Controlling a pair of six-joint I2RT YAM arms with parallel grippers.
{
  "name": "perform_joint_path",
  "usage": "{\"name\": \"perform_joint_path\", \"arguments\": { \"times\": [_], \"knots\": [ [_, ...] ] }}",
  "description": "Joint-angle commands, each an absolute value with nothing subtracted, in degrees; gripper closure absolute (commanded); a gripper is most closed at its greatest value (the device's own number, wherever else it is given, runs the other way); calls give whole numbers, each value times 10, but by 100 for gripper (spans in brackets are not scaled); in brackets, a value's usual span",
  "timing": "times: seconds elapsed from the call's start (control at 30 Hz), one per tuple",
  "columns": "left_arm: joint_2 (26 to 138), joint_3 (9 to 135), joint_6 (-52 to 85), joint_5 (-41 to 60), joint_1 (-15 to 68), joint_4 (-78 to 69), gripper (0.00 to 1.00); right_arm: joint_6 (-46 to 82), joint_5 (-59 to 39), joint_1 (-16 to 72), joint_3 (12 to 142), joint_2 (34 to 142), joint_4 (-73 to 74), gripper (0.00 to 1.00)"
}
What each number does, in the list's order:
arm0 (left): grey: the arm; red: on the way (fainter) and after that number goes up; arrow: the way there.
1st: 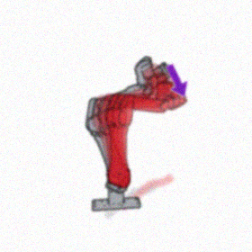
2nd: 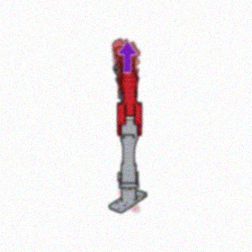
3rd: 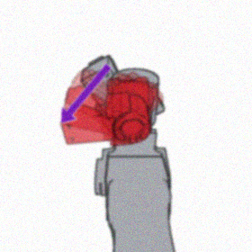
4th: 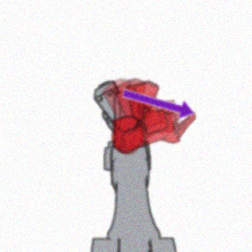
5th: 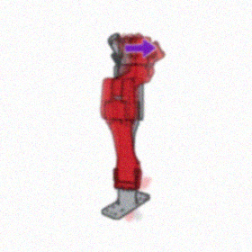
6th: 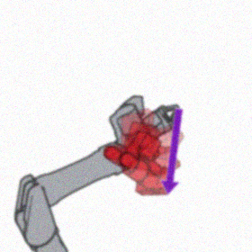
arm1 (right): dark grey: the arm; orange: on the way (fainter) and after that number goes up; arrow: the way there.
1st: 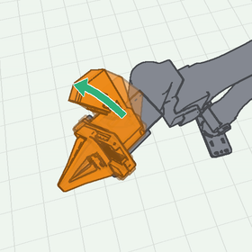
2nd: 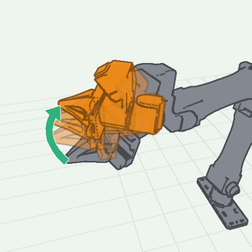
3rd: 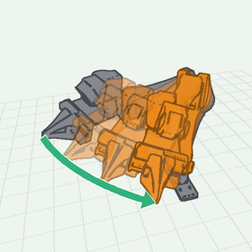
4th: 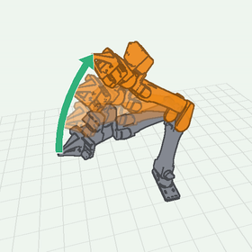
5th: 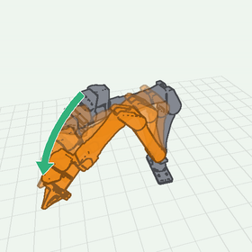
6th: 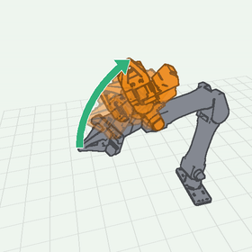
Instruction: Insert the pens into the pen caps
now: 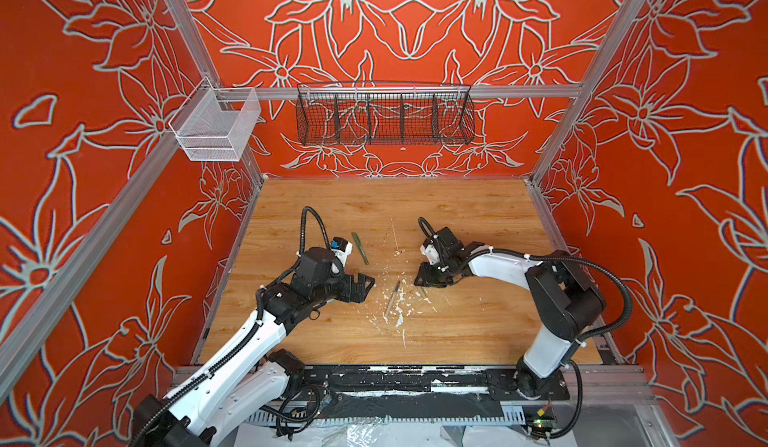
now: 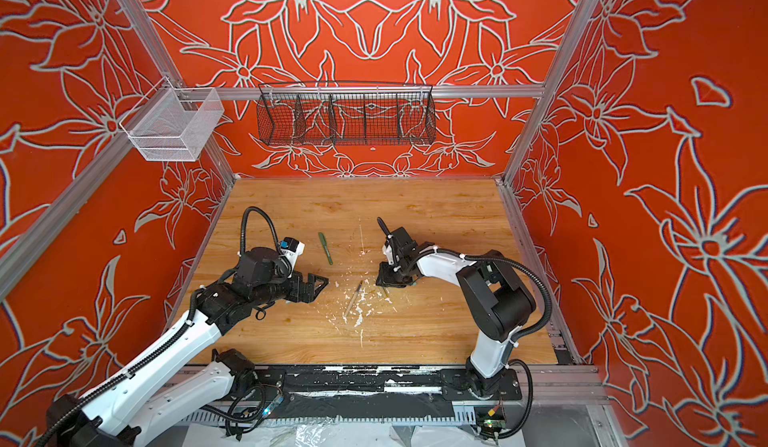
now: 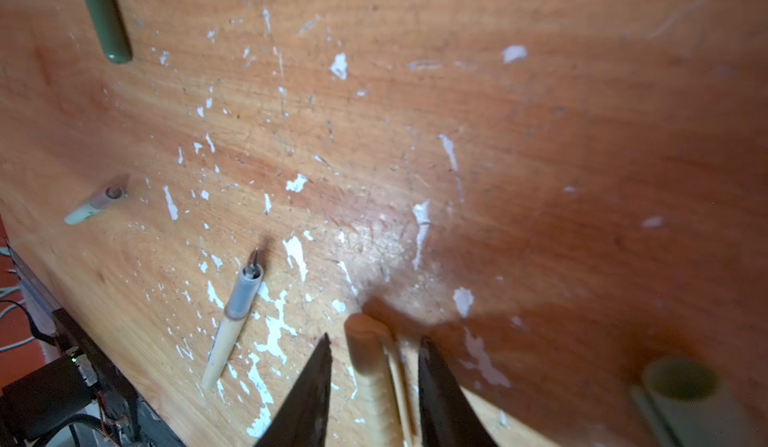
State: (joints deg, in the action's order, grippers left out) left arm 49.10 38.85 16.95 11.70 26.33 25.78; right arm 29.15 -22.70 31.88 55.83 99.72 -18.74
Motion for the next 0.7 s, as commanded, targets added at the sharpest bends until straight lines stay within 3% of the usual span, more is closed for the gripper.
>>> {"name": "perform_joint_path", "arguments": {
  "times": [0.0,0.17,0.33,0.67],
  "knots": [
    [484,386,171,120,267,257,3,253,-161,322,568,986,-259,61],
    [478,389,173,108,268,263,3,219,-41,380,616,936,-339,60],
    [467,384,180,98,269,258,3,216,86,451,728,992,-478,60],
    [447,378,183,94,269,269,3,189,95,473,771,1085,-490,58]
  ]
}}
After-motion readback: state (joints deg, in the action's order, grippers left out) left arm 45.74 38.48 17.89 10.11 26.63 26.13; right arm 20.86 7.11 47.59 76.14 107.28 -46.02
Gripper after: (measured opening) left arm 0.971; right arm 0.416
